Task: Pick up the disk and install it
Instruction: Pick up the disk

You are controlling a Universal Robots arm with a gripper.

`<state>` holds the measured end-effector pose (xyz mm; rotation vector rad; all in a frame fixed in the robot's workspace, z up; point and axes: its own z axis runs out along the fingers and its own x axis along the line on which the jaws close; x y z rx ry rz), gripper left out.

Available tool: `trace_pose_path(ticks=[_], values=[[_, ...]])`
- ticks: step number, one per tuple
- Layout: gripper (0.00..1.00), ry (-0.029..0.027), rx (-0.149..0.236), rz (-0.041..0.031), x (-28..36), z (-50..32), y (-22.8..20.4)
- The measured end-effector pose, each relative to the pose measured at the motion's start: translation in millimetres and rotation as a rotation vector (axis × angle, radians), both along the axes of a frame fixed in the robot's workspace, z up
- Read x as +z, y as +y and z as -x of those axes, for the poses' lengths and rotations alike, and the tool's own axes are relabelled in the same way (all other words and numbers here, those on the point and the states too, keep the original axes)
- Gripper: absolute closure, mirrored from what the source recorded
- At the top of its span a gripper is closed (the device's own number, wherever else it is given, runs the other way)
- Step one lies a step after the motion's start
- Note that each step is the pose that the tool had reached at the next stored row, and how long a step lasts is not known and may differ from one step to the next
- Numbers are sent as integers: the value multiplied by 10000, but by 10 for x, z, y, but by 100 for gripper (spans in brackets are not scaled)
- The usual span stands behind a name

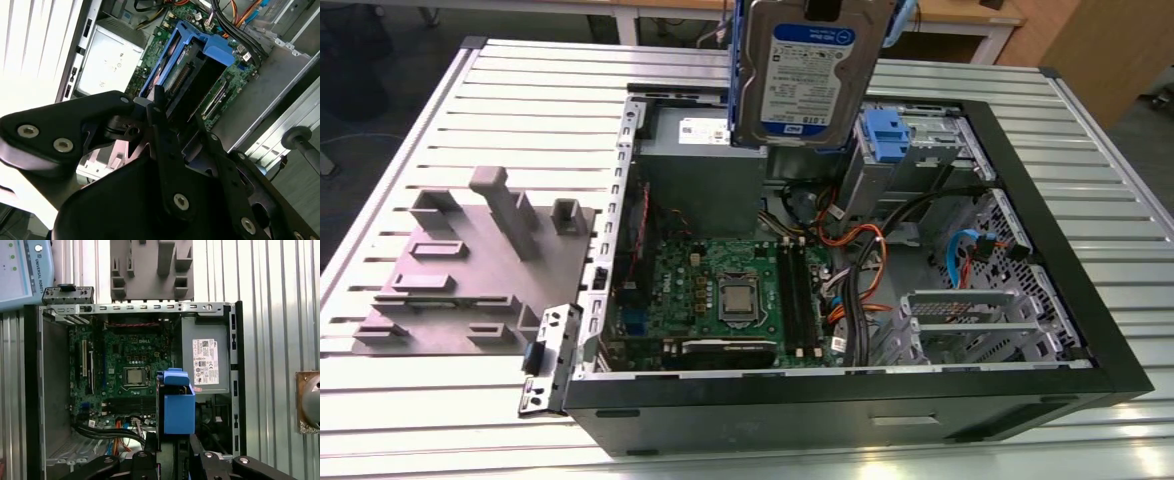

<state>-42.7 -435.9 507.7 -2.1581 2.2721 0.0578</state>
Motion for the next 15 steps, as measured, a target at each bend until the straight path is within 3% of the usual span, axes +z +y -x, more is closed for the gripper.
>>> trace_pose_path(ticks=[15], values=[[65, 0, 1, -1, -42, -51, -203]])
